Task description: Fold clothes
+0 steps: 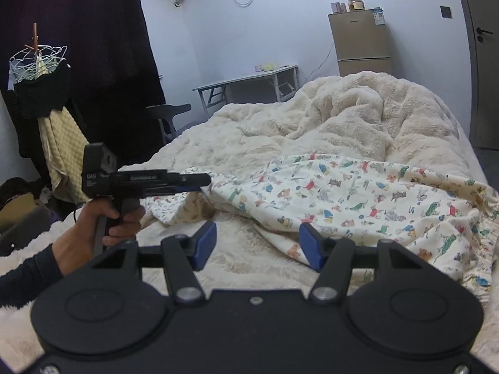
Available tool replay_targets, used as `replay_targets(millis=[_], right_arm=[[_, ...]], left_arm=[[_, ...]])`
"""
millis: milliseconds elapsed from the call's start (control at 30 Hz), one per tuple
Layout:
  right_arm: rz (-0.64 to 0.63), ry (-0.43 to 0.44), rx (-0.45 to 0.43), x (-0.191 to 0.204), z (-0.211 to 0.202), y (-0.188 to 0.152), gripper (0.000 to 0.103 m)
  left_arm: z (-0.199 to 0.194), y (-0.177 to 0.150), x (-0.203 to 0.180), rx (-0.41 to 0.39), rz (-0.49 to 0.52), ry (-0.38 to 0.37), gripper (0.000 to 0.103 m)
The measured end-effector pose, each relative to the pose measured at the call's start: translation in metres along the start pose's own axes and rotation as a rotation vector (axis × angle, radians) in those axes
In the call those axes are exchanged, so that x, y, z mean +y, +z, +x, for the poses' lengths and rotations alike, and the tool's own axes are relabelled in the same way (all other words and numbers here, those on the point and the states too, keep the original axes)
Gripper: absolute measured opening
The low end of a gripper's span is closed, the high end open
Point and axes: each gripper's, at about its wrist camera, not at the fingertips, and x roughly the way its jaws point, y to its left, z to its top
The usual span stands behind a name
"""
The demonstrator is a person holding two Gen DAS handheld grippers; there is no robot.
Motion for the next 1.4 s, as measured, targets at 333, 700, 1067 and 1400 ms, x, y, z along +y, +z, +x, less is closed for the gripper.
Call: replay_targets(millis=[333, 700, 1067, 1400], right_arm=[[-0.009, -0.007, 0.020, 0.004, 0.007, -0.003, 0.057], [-0.315, -0.070, 0.050, 0.031, 0.065, 0.027, 0.053], [-0.344, 0.023, 0.112, 0.033, 0.121, 0.078, 0.001], [-0.297, 0.091, 0.127, 0.026, 0.110, 0.085, 0.001]], left_arm=[[0.050, 0.004, -0.034, 0.064, 0.138, -0.055, 0.059], [0.031, 0.049, -0.031, 0.084, -0.119, -0.245, 0.022], [0.009, 0.026, -0.044, 0.067, 0.041, -0.181, 0.049], [0.052, -0.012, -0.100, 0.171, 0.512, 0.011, 0.059]])
